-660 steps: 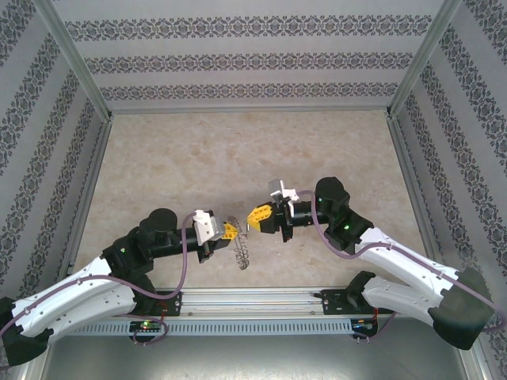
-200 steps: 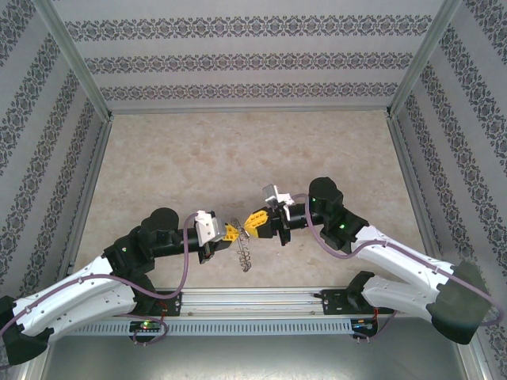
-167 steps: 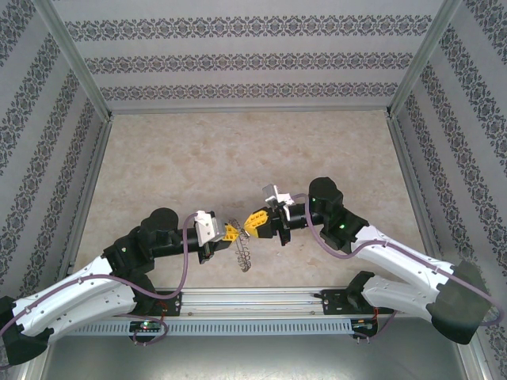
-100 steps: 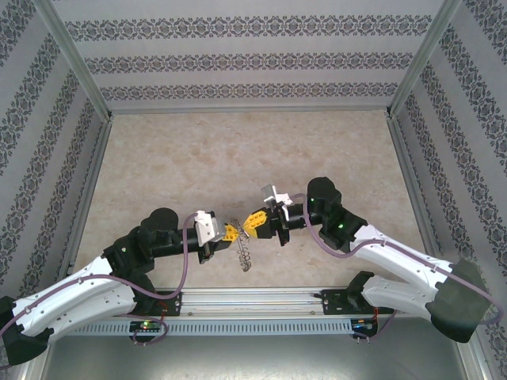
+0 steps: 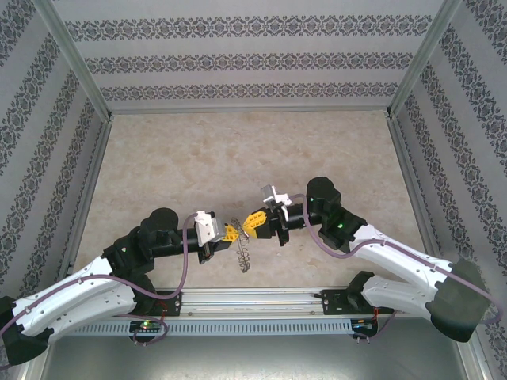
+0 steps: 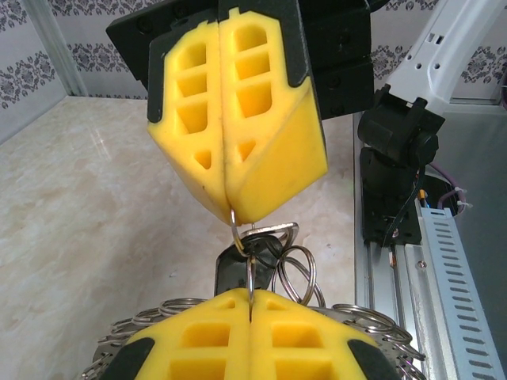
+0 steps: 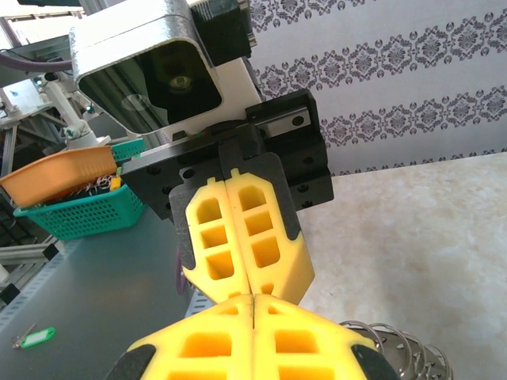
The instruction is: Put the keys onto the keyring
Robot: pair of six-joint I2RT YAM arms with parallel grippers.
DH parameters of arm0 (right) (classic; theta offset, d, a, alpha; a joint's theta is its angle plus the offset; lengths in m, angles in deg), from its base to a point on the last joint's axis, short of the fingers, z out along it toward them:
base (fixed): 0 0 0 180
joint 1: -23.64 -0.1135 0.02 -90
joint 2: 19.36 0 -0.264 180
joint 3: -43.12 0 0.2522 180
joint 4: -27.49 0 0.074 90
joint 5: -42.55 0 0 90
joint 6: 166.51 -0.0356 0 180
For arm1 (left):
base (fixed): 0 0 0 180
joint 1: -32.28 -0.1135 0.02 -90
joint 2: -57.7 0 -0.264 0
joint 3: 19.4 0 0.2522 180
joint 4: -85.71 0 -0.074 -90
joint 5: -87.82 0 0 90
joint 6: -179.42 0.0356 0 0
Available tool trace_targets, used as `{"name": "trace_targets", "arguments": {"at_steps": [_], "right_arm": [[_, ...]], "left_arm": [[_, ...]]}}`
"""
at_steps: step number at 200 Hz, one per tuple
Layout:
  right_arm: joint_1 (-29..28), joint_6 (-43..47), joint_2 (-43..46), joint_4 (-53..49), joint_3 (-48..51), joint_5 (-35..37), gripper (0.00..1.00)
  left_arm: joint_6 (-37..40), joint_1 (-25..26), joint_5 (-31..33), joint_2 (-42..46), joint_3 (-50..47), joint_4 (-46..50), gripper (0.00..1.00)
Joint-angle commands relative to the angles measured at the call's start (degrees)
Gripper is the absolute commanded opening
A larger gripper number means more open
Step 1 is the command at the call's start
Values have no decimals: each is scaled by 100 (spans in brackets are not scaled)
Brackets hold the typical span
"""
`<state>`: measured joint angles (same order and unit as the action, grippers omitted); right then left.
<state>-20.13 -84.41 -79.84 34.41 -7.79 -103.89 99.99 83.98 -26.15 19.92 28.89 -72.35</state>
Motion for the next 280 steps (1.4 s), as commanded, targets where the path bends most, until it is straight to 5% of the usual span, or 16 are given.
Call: {"name": "trace_targets", "arguments": {"at_steps": [1,280], "right_arm": [[-55,145,-21,76,-162,-121,0],[-104,300,-145,-204,-249,-310,0]], "left_arm": [[125,53,-141,61,83,-379,0],[138,51,-135,131,101,-381,0]]}}
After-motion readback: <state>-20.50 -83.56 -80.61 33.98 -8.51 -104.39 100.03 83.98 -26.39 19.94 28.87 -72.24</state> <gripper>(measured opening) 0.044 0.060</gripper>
